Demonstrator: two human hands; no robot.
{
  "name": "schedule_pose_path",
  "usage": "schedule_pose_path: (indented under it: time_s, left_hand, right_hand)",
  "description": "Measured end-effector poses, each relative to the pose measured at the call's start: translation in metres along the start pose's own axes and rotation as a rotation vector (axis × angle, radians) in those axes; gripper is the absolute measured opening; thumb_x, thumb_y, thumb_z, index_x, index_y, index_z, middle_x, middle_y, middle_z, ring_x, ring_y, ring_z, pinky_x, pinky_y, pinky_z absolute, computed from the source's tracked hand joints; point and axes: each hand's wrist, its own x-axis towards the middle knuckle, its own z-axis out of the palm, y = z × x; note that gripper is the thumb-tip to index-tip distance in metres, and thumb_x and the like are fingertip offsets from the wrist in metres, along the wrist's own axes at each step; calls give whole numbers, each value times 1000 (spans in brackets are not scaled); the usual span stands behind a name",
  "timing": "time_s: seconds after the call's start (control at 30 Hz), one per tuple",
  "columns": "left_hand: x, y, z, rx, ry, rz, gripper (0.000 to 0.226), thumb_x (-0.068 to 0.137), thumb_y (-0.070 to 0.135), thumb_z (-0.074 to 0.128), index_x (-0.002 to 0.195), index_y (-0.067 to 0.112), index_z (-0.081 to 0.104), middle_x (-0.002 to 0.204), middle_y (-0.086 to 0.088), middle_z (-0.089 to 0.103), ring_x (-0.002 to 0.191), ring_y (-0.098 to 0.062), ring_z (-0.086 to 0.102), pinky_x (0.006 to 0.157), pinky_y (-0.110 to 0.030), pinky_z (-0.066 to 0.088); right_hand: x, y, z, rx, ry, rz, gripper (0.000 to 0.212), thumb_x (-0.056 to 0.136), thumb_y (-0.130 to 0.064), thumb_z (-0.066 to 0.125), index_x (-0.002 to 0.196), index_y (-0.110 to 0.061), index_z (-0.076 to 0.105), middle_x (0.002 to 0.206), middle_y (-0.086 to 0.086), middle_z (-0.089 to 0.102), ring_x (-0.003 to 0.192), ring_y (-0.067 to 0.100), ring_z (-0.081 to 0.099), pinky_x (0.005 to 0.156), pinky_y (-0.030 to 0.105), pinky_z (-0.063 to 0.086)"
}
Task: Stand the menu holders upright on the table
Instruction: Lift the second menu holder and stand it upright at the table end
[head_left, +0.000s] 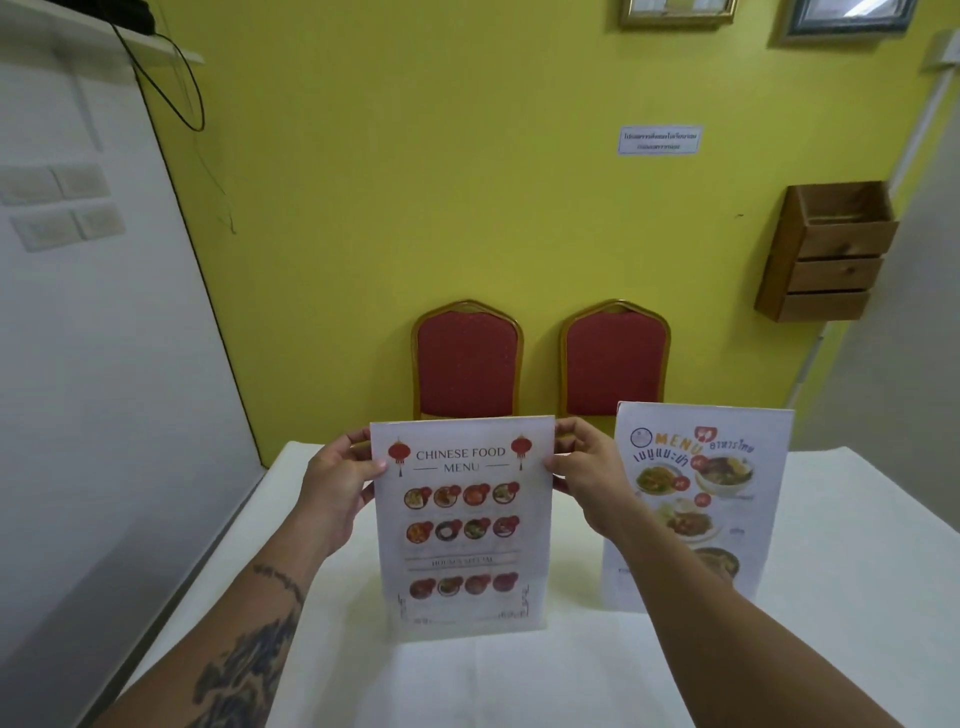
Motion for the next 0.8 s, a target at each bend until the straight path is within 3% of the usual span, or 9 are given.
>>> schedule_pose_path:
  time_s: [0.43,0.63,0.8]
  left_hand:
    - [20,5,3,25,128,16,35,82,-14,55,102,13,63,91,-11,72,87,-28,69,66,-36,53]
    - [50,30,-27,6,198,50,34,81,-15,54,99,11,65,93,-12,71,88,-29,68,71,-39,54]
    - [90,52,-63,-1,236,66,36,81,-16,54,107,7,64,102,-17,71,95,-34,68,81,-47,56]
  right_hand:
    - [46,7,8,86,-146,-36,36,83,22,53,93,-10,67,83,6,74,78,19,74,60,32,59]
    - [79,-9,57,81,-182,-70,37,79,24,50,94,-6,66,86,12,72,82,28,73,63,40,58]
    - [115,-19,116,55,-154,-55,39,81,22,48,93,-9,68,88,13,74,79,24,75,57,37,60]
